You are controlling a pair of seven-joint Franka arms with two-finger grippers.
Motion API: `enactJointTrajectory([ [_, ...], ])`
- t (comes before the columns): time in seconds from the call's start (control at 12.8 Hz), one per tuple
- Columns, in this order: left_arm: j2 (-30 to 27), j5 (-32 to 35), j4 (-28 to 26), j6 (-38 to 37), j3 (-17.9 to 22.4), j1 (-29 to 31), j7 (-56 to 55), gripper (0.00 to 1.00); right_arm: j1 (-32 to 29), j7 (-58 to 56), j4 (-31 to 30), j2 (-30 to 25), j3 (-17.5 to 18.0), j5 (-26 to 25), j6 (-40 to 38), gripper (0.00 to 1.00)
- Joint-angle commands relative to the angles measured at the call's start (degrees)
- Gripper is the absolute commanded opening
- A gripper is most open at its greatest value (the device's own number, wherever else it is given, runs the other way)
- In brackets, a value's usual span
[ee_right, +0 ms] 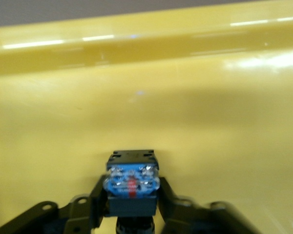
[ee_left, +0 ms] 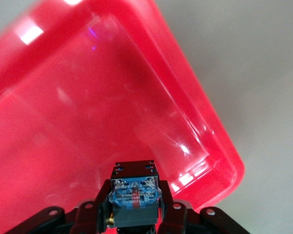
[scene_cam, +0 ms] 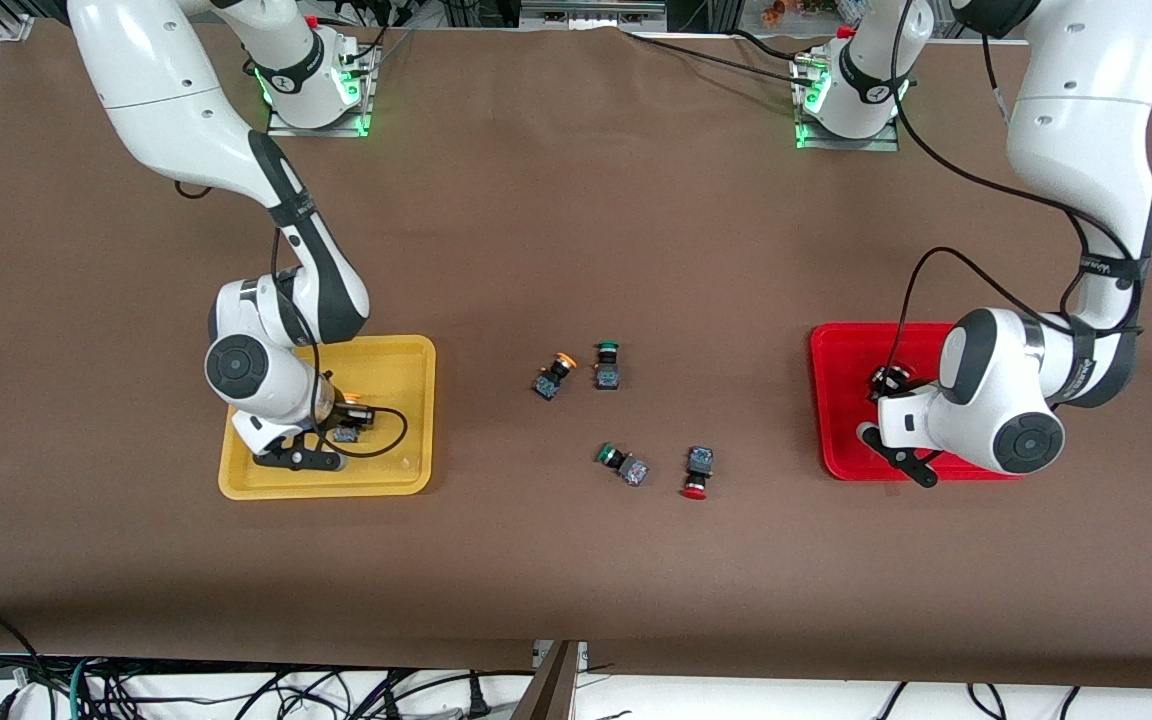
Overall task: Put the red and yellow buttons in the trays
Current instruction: 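Lower the buttons into the yellow and red trays and open both grippers, then grasp the next yellow and red buttons with the right and left grippers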
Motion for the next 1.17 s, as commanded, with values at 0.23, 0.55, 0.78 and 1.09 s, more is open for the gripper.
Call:
enactJointTrajectory([
  [0.23, -2.09, 1.54, 1.18, 2.64, -1.44, -0.57, 0.51, 1.0, 0.7, 8.43, 1.36, -4.51, 1.98, 1.08, -6.96, 0.99],
  [0.55, -1.48, -0.65, 10.15, 3.25, -2.24, -6.71, -8.14, 1.0, 3.33, 26.54, 8.76, -1.7, 7.26, 9.94, -11.4, 0.99],
  [0.78, 0.27, -1.98, 10.43, 14.82, -2.24, -11.2, -28.0, 1.0, 9.74, 39.9, 10.95, 1.55, 7.27, 10.66, -7.72, 0.99],
  [1.09, 5.63, -2.51, 9.81, 32.23, -2.15, -13.32, -38.58, 1.0, 16.42, 52.05, 11.23, 5.07, 7.36, 10.58, 0.89, 0.99],
])
